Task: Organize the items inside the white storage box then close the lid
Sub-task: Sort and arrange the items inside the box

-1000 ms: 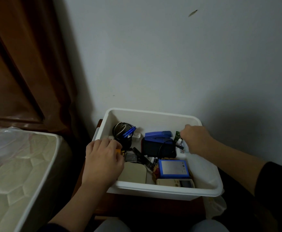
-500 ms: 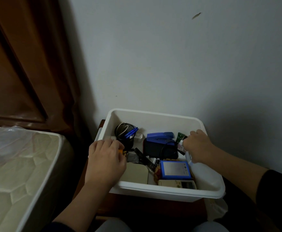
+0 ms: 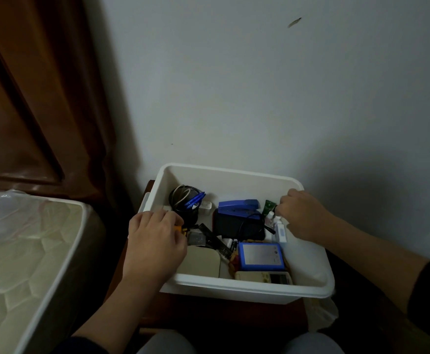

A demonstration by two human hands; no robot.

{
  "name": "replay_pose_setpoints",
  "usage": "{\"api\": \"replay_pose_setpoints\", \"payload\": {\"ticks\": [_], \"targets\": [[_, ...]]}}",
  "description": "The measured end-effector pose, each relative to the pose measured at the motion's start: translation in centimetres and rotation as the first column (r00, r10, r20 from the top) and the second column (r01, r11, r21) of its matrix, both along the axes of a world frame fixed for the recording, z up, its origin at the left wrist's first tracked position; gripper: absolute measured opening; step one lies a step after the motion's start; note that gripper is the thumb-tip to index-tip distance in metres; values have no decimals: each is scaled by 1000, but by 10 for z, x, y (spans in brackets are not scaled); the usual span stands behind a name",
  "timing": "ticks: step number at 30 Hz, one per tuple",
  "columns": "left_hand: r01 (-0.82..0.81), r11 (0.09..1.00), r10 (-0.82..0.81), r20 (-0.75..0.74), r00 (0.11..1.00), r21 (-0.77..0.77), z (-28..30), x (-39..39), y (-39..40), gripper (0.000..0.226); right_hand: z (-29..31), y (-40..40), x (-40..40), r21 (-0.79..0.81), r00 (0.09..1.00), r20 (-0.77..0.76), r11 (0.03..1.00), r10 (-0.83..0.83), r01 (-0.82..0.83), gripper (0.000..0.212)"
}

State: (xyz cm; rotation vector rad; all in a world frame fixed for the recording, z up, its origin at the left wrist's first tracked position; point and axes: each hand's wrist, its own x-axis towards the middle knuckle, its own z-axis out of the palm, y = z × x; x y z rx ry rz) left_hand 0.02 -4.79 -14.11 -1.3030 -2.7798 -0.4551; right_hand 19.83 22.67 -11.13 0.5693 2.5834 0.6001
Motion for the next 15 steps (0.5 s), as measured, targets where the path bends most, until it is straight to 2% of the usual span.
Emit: {"api": "replay_pose_setpoints", "payload": {"ticks": [3, 5, 6, 8, 10, 12, 15], "targets": [[-23, 1000, 23, -8, 1000, 5, 3, 3, -1, 33, -3, -13, 3, -114, 974, -226, 993, -23, -3, 31], [-79, 997, 79, -22, 997, 22, 5, 4, -2, 41, -7, -35, -4, -331, 897, -418, 944, -142, -5, 29], [-110, 994, 111, -21, 994, 30, 6, 5, -2, 46, -9, -48, -11, -444, 864, -455, 896, -216, -10, 30], [-136, 990, 136, -15, 991, 22, 7, 6, -2, 53, -18, -74, -29, -597, 844, -423, 802, -329, 14, 31], [-119, 993, 119, -26, 993, -6, 7, 6, 0, 54, -31, -91, -53, -675, 858, -315, 732, -406, 99, 30], [-96, 995, 95, -40, 995, -27, 5, 6, 1, 54, -45, -102, -76, -662, 876, -229, 728, -425, 181, 25], [-70, 997, 70, -39, 997, -13, 3, 4, 1, 56, -63, -105, -100, -583, 873, -186, 766, -450, 271, 19]]}}
